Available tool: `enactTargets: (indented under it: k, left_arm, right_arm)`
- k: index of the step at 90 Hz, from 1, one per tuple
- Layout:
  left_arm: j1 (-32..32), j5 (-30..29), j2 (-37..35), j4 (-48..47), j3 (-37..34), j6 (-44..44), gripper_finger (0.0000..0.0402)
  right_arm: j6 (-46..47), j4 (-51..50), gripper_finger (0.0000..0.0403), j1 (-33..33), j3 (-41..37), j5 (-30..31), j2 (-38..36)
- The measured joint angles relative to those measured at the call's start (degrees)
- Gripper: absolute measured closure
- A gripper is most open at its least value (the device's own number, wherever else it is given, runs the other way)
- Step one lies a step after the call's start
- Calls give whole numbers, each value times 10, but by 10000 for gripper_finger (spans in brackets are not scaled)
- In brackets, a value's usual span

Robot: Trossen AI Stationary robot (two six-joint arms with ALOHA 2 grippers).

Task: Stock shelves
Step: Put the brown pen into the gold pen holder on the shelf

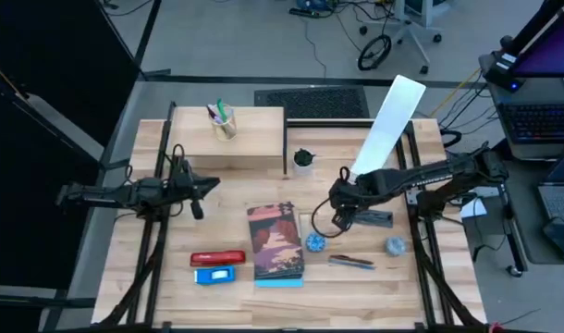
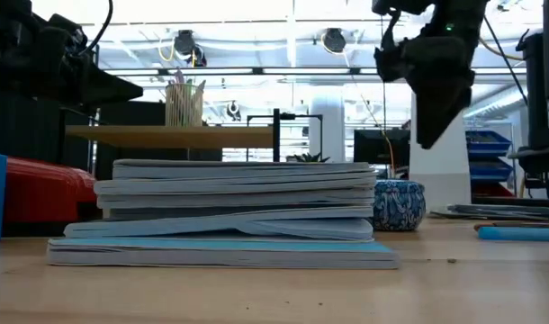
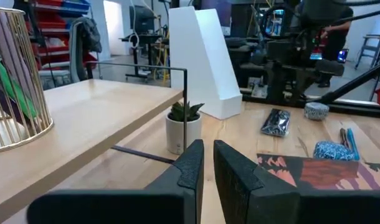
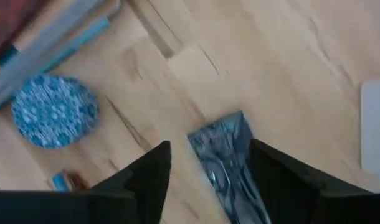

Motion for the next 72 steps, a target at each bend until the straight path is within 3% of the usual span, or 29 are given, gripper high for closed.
enactTargets:
  k: [22, 50, 72]
  left_arm:
    - [0, 0, 0, 0, 0, 0, 379]
    - [0, 0, 0, 0, 0, 0, 379]
    - [0, -5, 0, 0, 0, 1, 379]
  right_arm:
    - [-23, -39, 139, -5, 0, -3, 0]
    - [-135, -46, 151, -7, -6, -35, 0]
    - [-233, -6, 156, -9, -99, -48, 0]
